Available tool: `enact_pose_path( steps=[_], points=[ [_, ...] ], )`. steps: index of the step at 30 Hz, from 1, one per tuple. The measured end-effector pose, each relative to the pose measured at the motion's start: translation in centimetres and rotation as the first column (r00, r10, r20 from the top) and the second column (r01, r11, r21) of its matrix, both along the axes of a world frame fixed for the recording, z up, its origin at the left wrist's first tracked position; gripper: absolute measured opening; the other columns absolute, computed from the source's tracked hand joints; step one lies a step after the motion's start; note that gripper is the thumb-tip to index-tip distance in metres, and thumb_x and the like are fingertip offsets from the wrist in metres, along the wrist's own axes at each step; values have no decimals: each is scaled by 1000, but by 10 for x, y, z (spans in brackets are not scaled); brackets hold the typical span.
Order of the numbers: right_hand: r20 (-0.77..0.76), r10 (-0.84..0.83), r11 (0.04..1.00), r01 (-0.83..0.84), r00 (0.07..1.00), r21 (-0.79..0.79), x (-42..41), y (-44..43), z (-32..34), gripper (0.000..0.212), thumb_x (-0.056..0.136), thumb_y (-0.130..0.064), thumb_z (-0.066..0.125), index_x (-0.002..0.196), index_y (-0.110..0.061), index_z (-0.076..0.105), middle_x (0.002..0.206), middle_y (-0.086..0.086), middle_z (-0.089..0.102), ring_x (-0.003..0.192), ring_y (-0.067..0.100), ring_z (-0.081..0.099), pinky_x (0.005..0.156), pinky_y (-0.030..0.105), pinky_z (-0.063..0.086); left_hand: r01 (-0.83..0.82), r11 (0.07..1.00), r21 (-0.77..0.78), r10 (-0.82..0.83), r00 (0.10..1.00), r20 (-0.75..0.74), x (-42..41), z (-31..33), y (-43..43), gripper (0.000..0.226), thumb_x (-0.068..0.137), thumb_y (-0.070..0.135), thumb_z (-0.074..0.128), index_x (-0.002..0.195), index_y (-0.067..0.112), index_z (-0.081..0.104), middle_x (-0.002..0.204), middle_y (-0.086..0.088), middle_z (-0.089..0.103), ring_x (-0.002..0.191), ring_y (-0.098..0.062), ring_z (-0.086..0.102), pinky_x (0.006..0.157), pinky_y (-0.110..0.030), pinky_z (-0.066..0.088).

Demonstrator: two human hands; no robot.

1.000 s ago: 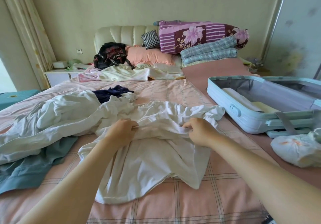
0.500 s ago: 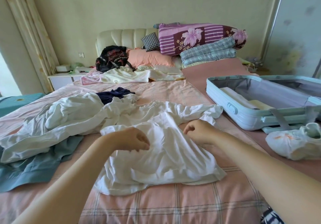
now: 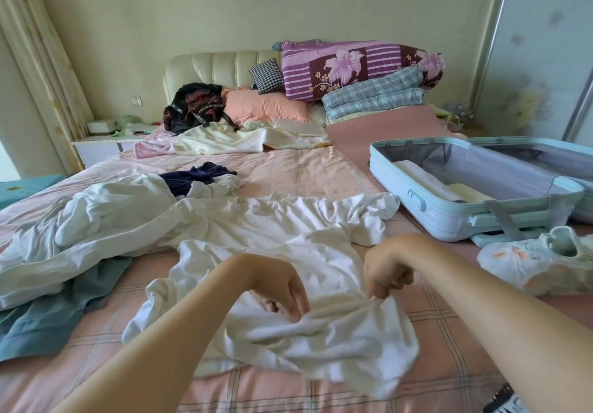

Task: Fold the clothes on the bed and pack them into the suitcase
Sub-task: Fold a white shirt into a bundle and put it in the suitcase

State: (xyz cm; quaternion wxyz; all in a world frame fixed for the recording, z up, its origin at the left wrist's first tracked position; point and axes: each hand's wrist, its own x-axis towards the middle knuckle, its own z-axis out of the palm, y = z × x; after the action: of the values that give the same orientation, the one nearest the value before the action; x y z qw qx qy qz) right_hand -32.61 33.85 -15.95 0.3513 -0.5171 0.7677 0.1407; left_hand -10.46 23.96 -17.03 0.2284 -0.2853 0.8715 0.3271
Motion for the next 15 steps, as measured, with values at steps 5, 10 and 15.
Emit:
enact_pose_path(
  steps=[5, 10, 15],
  points=[
    [64, -50, 919, 71, 997, -389, -8, -24, 0, 20, 79, -30, 70, 74, -11, 70, 68, 0, 62, 51, 18, 47, 48, 24, 31, -185, 983, 14, 182, 949, -257, -10, 4, -28, 18, 96, 17, 59, 110, 19, 71, 92, 3, 75, 76, -10, 71, 66, -20, 53],
    [27, -107, 632, 89, 994, -770, -30, -63, 0, 25, 93, -23, 49, 80, -14, 68, 80, 1, 67, 70, 14, 56, 63, 32, 42, -434, 873, -224, 292, 831, -473, -34, 15, -84, 19, 94, 13, 54, 92, 24, 70, 90, 5, 73, 81, -21, 72, 65, -28, 54],
    [17, -120, 612, 87, 993, -786, -64, -127, -7, 29, 97, -14, 48, 110, -23, 72, 120, -2, 66, 106, 18, 61, 88, 29, 48, -492, 778, -391, 290, 833, -470, -81, 14, -146, 28, 98, 17, 43, 108, 24, 69, 110, 0, 67, 92, -21, 65, 77, -31, 54]
  ],
)
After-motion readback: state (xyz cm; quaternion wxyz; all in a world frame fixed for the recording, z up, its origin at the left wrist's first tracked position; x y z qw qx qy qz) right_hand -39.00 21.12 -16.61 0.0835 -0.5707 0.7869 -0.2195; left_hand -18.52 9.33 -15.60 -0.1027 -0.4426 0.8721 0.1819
